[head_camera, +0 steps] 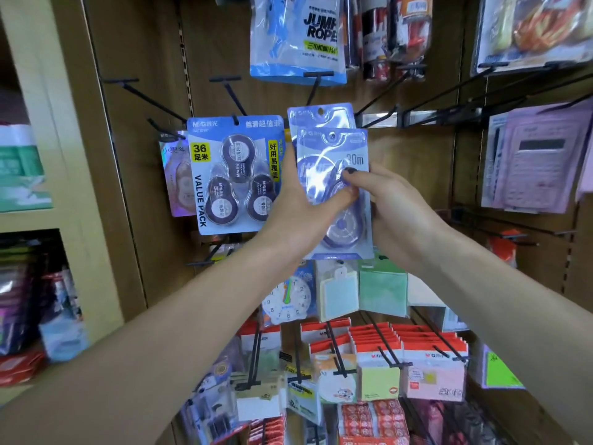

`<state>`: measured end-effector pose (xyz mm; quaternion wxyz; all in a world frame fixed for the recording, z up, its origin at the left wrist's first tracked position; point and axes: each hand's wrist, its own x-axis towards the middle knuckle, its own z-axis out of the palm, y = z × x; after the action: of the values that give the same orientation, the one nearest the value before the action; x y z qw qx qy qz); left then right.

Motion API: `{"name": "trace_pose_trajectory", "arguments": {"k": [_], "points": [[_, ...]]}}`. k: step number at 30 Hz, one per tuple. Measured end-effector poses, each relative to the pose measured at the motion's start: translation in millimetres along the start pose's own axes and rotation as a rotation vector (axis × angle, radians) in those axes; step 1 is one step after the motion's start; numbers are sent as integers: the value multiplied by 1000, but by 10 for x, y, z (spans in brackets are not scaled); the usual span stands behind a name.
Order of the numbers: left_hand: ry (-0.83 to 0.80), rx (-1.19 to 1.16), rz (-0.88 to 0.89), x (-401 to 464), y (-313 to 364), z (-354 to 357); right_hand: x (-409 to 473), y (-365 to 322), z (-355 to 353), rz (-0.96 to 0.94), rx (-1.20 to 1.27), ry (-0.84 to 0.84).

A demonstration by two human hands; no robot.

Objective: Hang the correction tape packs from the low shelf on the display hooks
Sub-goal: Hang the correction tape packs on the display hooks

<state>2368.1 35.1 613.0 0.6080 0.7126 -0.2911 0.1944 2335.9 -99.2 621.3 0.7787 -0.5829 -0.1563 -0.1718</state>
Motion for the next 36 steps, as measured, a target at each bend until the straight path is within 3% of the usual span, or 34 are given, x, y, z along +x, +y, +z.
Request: {"name": "trace_pose_trajectory", "arguments": {"k": [16,25,31,36], "points": [[-25,24,-88,111,15,-101,169,-5,102,83,-118,15],[60,91,-223,202,33,-54,365,49,102,117,-155,7],[-2,337,-212,235,24,25,648,53,70,123,-258,108],[-18,326,-302,323,-92,11,925,179,77,138,-309,143]]}}
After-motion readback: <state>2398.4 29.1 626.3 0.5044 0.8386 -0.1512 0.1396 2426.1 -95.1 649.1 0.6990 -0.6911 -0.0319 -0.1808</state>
